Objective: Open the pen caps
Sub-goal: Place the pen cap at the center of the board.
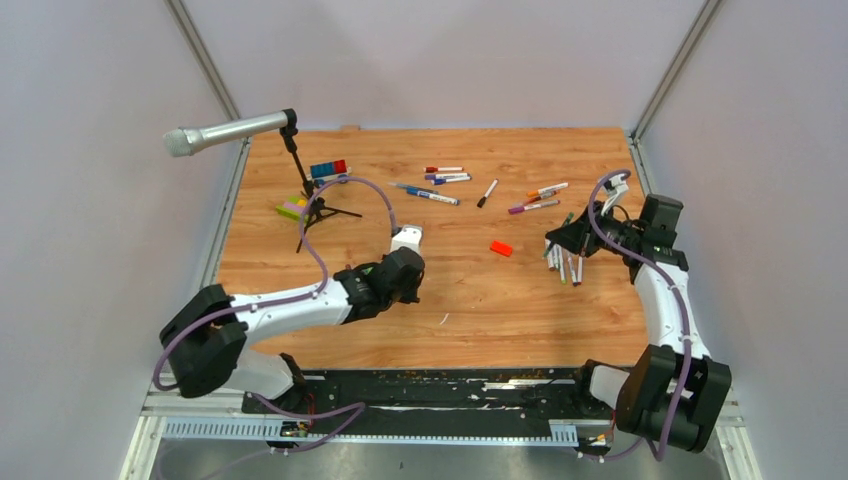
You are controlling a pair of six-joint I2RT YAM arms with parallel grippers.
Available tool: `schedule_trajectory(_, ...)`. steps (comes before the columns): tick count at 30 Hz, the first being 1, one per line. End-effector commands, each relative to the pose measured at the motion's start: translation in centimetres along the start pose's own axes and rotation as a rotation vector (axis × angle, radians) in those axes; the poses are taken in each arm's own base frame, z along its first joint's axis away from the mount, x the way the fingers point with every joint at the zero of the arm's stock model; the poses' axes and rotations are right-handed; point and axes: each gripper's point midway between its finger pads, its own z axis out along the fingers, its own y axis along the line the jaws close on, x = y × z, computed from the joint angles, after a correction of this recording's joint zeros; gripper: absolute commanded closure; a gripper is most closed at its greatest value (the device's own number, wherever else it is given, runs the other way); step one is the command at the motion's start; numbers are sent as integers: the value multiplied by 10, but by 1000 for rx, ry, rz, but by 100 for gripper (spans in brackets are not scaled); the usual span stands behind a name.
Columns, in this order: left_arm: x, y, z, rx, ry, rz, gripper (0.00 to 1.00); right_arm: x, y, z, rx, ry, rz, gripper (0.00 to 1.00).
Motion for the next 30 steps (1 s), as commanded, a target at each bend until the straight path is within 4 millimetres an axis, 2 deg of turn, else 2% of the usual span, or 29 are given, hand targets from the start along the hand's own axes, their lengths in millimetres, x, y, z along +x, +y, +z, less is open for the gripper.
schedule_trajectory(1,0,19,13,-173,67,7,100,-14,-7,-7,21,-67,-108,99)
schedule_trajectory(7,0,21,31,-303,168,46,100,-11,-12,-9,27,-70,-94,100)
schedule_trajectory(13,10,21,45,-331,217,49,99,-11,-15,-11,32,-76,-89,100)
schedule_trajectory(16,14,24,49,-342,231,42,92,-11,-16,-13,35,-79,-87,100)
schedule_trajectory(30,12,26,60,-331,237,10,76,-11,-19,-16,36,-87,-78,100)
